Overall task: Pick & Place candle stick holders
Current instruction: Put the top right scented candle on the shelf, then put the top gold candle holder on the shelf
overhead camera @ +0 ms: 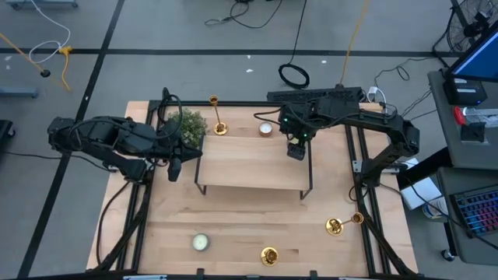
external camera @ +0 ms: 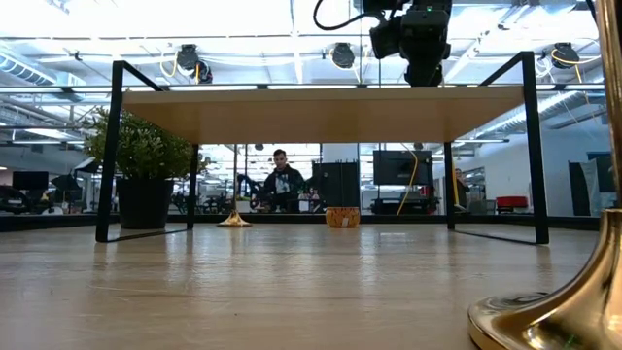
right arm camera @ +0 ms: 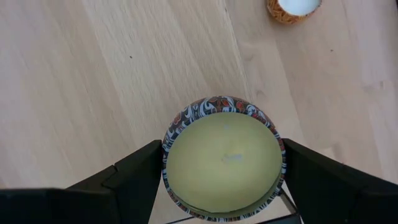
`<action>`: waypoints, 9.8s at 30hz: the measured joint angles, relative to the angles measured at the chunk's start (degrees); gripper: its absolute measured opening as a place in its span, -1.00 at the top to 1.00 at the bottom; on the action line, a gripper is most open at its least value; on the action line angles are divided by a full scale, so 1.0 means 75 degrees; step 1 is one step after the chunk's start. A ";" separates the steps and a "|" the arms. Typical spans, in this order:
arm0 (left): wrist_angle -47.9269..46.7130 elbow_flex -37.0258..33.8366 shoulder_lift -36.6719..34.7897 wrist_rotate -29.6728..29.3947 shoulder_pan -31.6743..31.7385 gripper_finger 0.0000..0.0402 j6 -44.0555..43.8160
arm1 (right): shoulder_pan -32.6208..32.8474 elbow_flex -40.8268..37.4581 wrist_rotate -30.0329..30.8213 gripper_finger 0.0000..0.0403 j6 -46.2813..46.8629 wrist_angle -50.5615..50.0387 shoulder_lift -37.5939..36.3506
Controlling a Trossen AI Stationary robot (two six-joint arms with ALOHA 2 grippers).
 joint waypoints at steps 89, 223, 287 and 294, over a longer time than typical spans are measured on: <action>-0.0166 0.0000 0.0001 -0.0070 0.0000 0.96 -0.0046 | 0.0012 0.0371 -0.0019 -0.70 0.0881 -0.0192 0.0050; 0.5472 -0.4590 -0.1615 0.1061 0.6380 0.99 0.0378 | 0.2098 -0.2442 0.0625 0.98 0.1629 0.6982 -0.4415; 0.4106 -0.4590 -0.0711 0.2343 0.7408 0.91 0.2438 | 0.2098 -0.2439 0.0590 0.98 0.1650 0.6436 -0.4418; 0.4112 -0.4590 -0.0708 0.2814 0.7212 0.85 0.2829 | 0.2092 -0.2439 0.0621 0.98 0.1647 0.6439 -0.4418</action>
